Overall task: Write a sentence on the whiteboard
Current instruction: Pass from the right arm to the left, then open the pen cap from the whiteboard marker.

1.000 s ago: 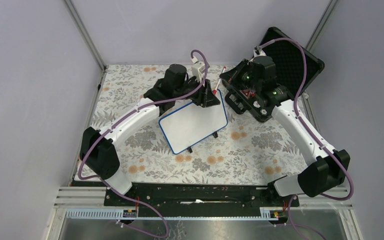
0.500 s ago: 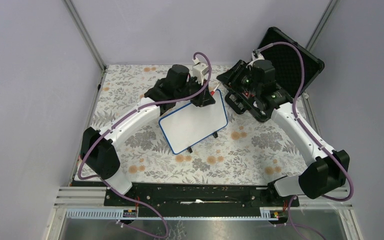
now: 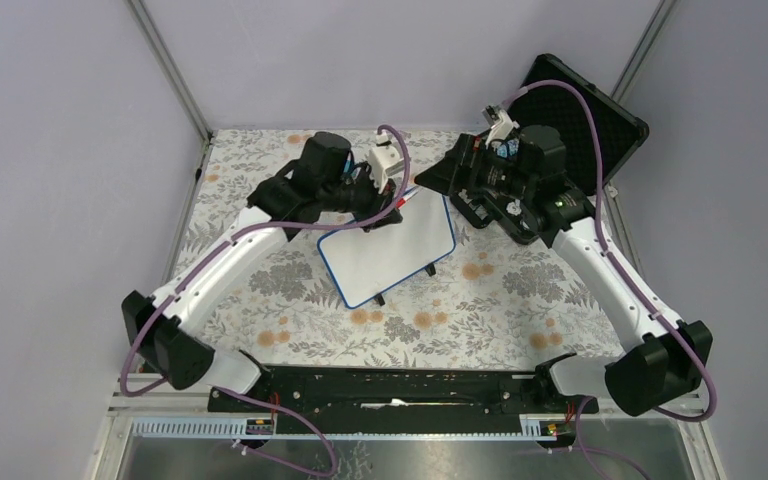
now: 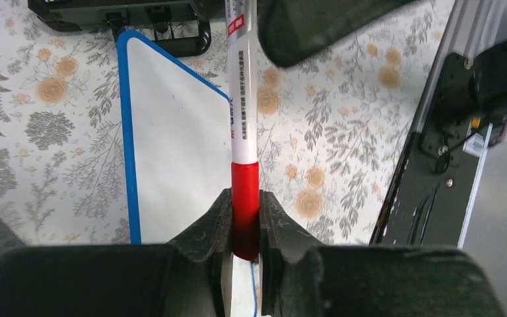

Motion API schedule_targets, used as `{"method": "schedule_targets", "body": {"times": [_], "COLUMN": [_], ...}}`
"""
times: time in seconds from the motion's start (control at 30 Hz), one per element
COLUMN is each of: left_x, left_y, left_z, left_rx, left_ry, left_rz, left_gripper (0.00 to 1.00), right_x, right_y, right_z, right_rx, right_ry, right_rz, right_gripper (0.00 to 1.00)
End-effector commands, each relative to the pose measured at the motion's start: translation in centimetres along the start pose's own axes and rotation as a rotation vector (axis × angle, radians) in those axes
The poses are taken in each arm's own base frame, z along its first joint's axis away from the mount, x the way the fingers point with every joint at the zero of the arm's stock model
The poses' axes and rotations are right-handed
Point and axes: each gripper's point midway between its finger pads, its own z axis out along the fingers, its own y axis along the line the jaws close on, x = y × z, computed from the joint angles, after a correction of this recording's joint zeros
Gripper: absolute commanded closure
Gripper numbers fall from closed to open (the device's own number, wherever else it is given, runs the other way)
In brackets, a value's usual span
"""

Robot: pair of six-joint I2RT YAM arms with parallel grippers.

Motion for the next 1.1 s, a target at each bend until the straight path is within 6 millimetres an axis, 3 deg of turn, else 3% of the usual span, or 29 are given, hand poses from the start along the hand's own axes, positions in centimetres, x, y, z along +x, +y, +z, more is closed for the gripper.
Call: {"method": "schedule_targets", "body": {"times": [0.0,0.23,0.37,0.63,0.77,1.07], "left_x": [0.0,1.6,2.3,3.4,4.0,4.9], "left_y": [-1.5,-2.9,-3.3,-3.6,-3.9,-4.7], "left_z": [-3.3,-5.1,-5.3,-5.2,-5.1,-3.5], "left_rx": [0.039,0.103,0.123,0.15,0.168,0.215], "left_ry": [0.016,0.081,0.101,0.132,0.145,0.198], "left_rz": [0.208,0.308,0.31,0.294,0.291,0.317], "left_gripper": [1.0,1.0,1.0,1.0,1.0,1.0], "right_x": [1.3,4.7,5.0,6.1,7.6,8.3], "right_y": [2.6,4.7,6.1,6.1,4.5,4.3], "right_z": [-1.9,-3.6,-4.3,-4.8,-4.5,-5.0], "right_rx": [-0.13,-0.295,-0.402,-0.526,-0.479,-0.46], "right_ry": [0.061,0.194,0.218,0.249,0.353,0.387], "right_rz": [-0.069,-0.049,-0.042,0.044,0.045,0.02], "right_gripper": [0.0,0.0,0.0,0.0,0.0,0.0]}}
